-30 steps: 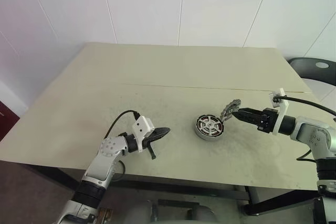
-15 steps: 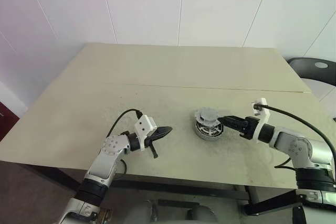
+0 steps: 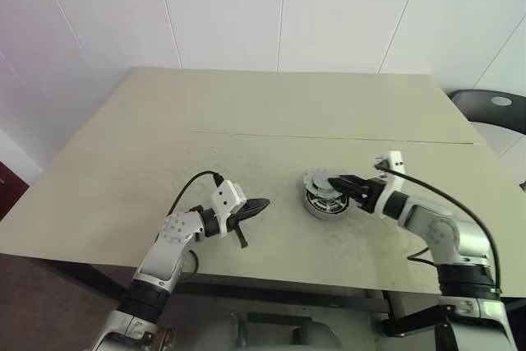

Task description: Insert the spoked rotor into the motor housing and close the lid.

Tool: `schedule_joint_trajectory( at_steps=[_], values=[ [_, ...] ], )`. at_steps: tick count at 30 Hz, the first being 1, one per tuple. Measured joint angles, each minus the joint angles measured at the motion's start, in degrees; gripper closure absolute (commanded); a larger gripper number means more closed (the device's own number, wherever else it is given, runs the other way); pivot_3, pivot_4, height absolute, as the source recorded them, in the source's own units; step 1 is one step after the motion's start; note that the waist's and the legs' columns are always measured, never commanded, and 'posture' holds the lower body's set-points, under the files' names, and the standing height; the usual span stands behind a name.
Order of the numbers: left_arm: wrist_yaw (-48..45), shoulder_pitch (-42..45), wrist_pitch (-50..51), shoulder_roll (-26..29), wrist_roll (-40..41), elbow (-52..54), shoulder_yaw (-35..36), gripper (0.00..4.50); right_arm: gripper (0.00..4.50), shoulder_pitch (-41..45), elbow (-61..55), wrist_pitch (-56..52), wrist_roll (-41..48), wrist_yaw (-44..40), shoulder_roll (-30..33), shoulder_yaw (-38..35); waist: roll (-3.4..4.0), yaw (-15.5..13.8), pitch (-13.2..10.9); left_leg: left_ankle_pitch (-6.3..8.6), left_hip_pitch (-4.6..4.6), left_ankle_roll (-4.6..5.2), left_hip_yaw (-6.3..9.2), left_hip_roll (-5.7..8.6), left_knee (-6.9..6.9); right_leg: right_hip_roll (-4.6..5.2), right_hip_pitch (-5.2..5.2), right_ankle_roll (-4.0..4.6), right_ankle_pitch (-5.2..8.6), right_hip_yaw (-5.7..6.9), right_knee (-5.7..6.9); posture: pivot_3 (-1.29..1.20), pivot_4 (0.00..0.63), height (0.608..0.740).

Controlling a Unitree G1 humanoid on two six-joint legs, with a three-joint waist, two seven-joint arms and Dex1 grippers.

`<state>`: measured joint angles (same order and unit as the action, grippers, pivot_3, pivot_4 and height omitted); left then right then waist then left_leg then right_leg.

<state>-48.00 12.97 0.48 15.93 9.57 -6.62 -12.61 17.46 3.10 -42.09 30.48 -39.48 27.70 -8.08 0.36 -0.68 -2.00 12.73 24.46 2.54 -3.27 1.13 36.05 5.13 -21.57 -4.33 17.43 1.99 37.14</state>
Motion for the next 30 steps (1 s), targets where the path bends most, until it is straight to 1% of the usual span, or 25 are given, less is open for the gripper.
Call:
schedule_joint_trajectory(
  at_steps=[3, 4, 6, 10, 14, 19, 21, 25, 30],
  values=[
    [-0.6, -0.1, 1.1, 0.2, 2.9, 1.3, 1.6, 4.5, 0.15, -0.5, -2.8, 2.7, -2.7, 0.1, 0.0, 3.5, 0.0, 0.0, 0.0, 0.0, 0.01, 0.0, 0.0, 0.0, 0.02, 0.0, 0.01, 0.05, 0.03, 0.01, -0.01, 0.0, 0.0, 0.74],
    [-0.7, -0.2, 1.6, 0.5, 3.6, 1.9, 2.2, 4.5, 0.02, -0.6, -3.0, 3.3, -3.2, 0.2, -0.1, 4.0, 0.0, 0.0, 0.0, 0.0, 0.0, 0.0, 0.0, 0.0, 0.02, 0.0, 0.02, 0.06, 0.03, 0.01, -0.01, 0.0, 0.0, 0.74],
    [-1.1, -0.4, 2.1, 1.5, 4.9, 3.3, 3.2, 4.5, 0.02, -0.6, -3.3, 4.6, -4.8, 0.4, 0.0, 5.3, 0.0, 0.0, 0.0, 0.0, -0.01, 0.0, 0.0, 0.0, 0.03, 0.0, 0.02, 0.06, 0.03, 0.01, 0.0, 0.0, 0.0, 0.74],
    [-1.4, -1.0, 2.8, 3.0, 5.2, 3.8, 4.3, 4.5, 0.02, -0.5, -3.4, 9.3, -11.2, 2.2, 0.3, 9.4, 0.0, 0.1, 0.0, 0.0, -0.04, -0.01, 0.0, 0.0, 0.02, 0.0, -0.14, 0.06, 0.03, 0.01, 0.0, 0.0, 0.0, 0.74],
    [-1.3, -1.1, 2.8, 3.2, 5.2, 3.9, 4.5, 4.5, 0.02, 0.1, -2.7, 10.6, -14.0, 3.6, -0.1, 10.6, 0.0, 0.0, 0.0, 0.0, -0.03, -0.01, 0.0, 0.01, 0.02, 0.0, -0.14, 0.06, 0.03, 0.01, 0.0, 0.0, 0.0, 0.74],
    [-0.9, -1.4, 2.8, 3.1, 5.2, 3.9, 4.5, 4.5, 0.02, 1.6, -0.9, 10.4, -15.1, 6.2, -2.3, 10.6, 0.0, 0.0, 0.0, 0.0, -0.04, -0.01, 0.0, 0.0, 0.02, 0.0, -0.15, 0.06, 0.02, 0.01, 0.04, 0.0, 0.0, 0.74],
    [-0.6, -1.4, 2.8, 3.1, 5.2, 3.9, 4.5, 4.5, 0.02, 2.8, 0.7, 9.3, -14.9, 7.9, -3.8, 9.4, 0.0, 0.1, 0.0, 0.0, -0.04, -0.01, -0.01, 0.0, 0.03, 0.0, -0.15, 0.05, 0.02, 0.0, 0.06, 0.0, 0.0, 0.74],
    [-0.4, -1.5, 2.8, 3.1, 5.0, 3.9, 4.4, 4.5, 0.02, 4.4, 3.0, 5.9, -13.6, 9.6, -4.8, 7.0, 0.0, -0.1, 0.0, 0.0, -0.04, -0.01, -0.01, 0.01, 0.03, 0.0, -0.15, 0.05, 0.02, 0.01, 0.06, 0.0, 0.0, 0.74],
    [-0.4, -1.5, 2.7, 2.9, 4.7, 3.9, 4.2, 4.5, 0.02, 5.8, 4.2, 3.7, -13.4, 8.1, -3.0, 7.3, 0.0, 0.0, 0.0, 0.0, -0.03, -0.01, -0.02, 0.01, 0.01, 0.0, -0.17, 0.04, 0.01, 0.0, 0.06, 0.0, 0.0, 0.74]
  ],
)
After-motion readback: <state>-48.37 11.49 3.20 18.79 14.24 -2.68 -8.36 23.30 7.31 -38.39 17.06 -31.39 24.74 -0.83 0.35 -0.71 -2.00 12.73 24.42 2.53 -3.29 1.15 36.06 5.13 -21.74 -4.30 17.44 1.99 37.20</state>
